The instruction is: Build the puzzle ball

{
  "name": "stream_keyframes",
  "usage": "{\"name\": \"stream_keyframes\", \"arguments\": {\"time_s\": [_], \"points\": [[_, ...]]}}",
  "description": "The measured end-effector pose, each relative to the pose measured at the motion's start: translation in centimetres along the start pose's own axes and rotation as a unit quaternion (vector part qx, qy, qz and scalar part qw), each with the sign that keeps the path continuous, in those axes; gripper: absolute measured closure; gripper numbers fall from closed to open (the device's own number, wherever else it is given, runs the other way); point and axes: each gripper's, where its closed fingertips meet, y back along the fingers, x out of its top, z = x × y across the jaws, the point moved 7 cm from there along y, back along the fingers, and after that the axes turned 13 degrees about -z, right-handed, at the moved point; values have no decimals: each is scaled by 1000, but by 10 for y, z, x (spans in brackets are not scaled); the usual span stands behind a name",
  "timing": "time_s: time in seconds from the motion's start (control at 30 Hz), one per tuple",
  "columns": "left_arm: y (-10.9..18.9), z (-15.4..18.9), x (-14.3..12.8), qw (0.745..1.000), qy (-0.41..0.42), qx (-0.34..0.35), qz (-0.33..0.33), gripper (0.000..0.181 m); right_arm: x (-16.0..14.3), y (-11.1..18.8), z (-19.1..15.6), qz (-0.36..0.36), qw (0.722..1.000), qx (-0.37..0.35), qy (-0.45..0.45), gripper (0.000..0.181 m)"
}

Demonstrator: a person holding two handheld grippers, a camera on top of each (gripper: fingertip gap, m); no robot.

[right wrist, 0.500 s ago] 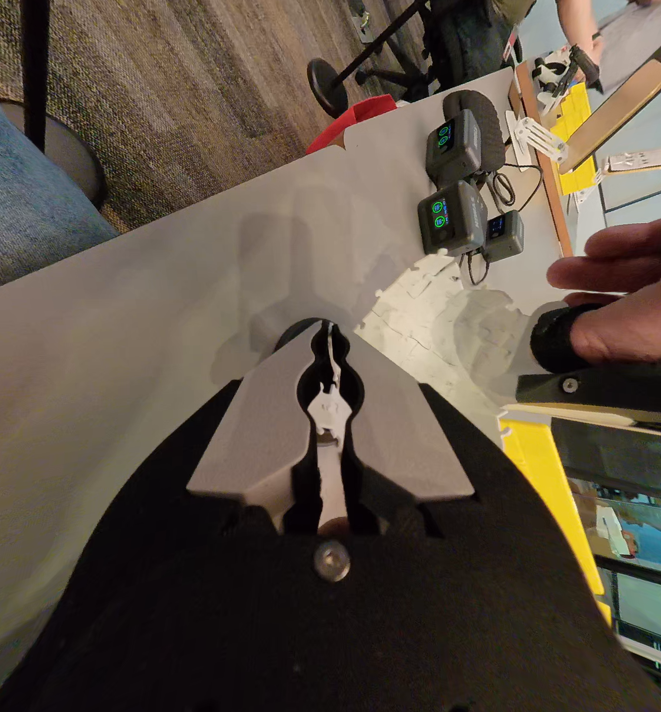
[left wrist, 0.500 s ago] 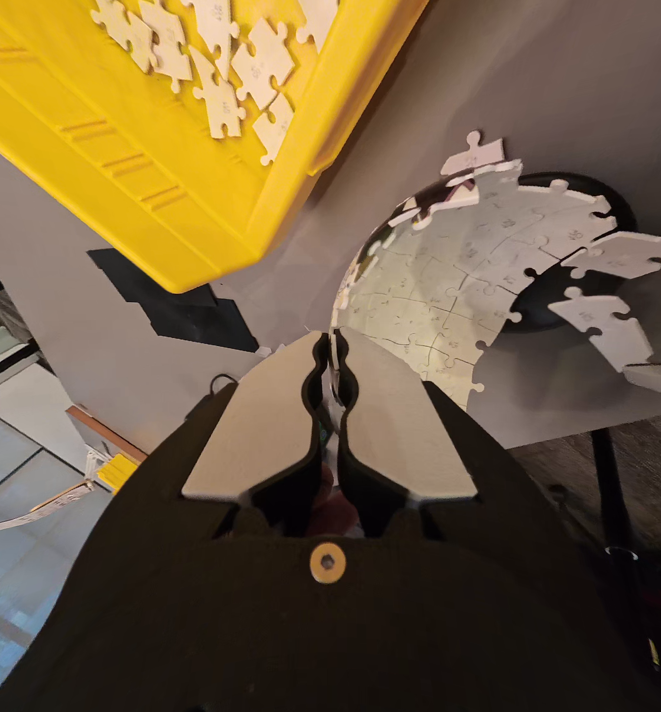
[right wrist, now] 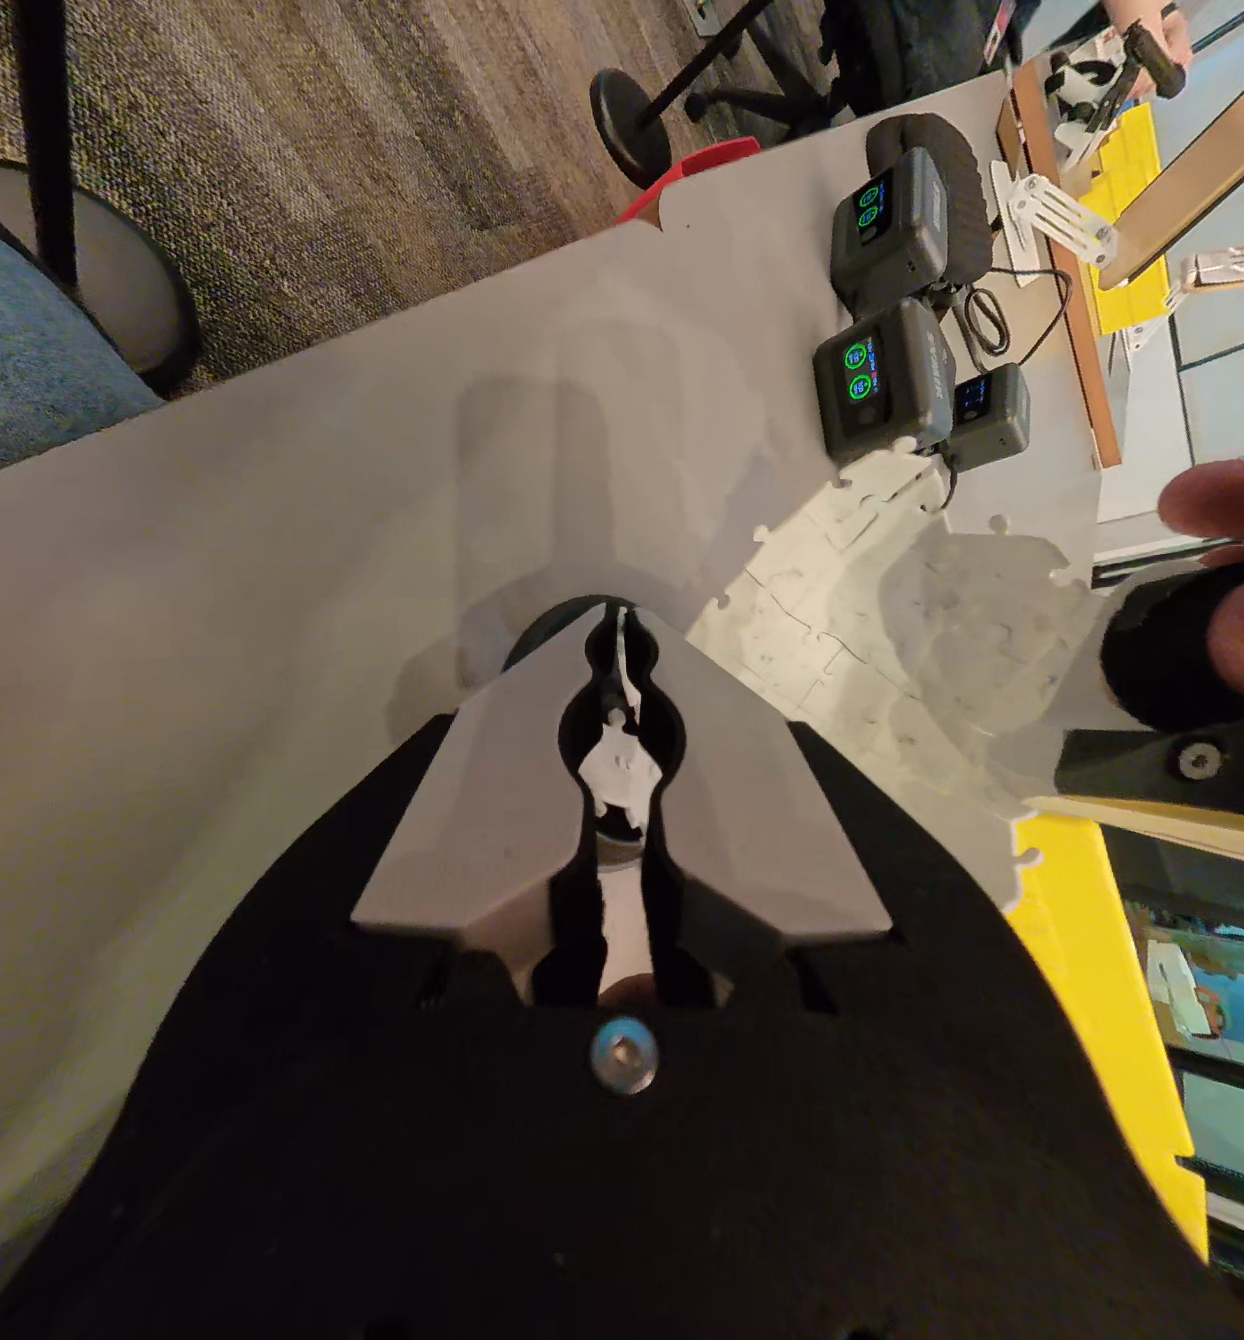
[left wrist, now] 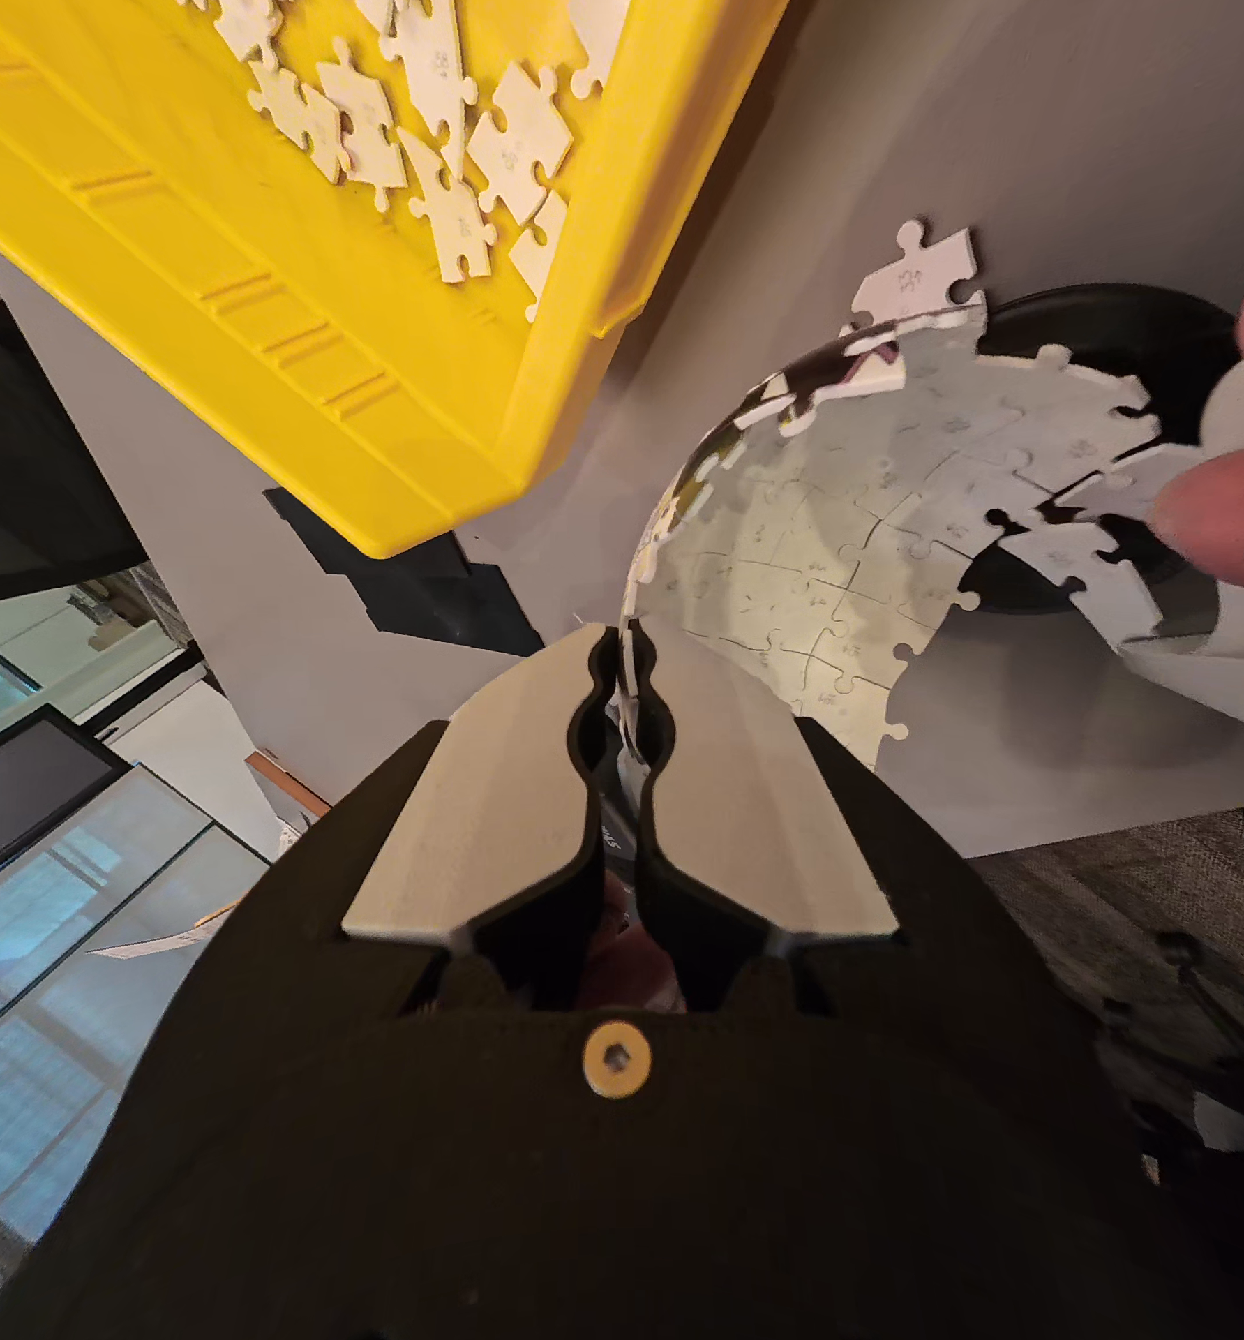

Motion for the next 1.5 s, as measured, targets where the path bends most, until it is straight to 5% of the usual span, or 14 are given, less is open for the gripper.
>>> {"name": "stream_keyframes", "arguments": {"time_s": [0.77,1.07,1.5], "points": [[5,1,7,1000,-12,7,1,179,-9,3,0,-8,997,32,-66,171],[6,1,9,1000,-13,6,2,179,-18,10,6,-55,979,75,-181,133],[6,1,9,1000,-17,12,-1,179,-14,0,-9,-89,950,176,-241,107]]}}
